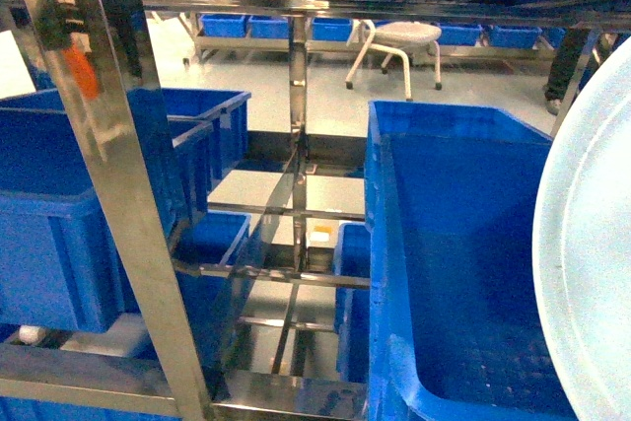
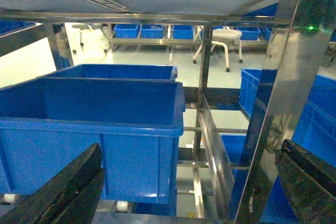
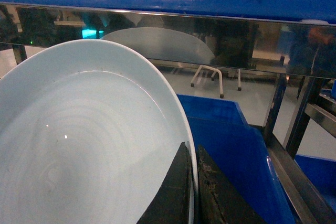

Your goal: Place blue tray on left shelf second layer neatly

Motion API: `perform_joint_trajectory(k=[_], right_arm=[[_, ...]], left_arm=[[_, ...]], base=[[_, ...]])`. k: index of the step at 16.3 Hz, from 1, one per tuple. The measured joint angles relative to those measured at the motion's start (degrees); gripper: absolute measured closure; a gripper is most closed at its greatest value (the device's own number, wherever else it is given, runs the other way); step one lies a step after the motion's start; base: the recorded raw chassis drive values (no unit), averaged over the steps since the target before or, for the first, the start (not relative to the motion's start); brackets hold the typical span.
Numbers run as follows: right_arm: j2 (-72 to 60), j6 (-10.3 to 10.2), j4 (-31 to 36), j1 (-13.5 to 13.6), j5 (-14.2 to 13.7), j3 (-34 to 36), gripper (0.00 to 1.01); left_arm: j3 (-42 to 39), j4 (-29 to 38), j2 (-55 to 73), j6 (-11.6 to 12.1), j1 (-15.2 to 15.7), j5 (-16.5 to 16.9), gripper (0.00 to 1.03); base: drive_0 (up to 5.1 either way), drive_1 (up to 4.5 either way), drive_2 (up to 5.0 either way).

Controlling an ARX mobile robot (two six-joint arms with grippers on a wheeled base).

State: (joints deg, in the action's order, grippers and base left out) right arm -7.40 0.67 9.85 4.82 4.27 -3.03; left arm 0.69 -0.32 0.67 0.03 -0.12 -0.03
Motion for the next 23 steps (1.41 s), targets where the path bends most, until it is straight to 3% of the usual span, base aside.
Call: perform_joint_trajectory(k=[23], right_arm=[[0.0, 0.0, 0.0, 0.0, 0.0, 0.0, 0.99]], left_arm=[[0.0, 0.0, 0.0, 0.0, 0.0, 0.0, 0.05]], base=[[0.0, 0.0, 0.0]])
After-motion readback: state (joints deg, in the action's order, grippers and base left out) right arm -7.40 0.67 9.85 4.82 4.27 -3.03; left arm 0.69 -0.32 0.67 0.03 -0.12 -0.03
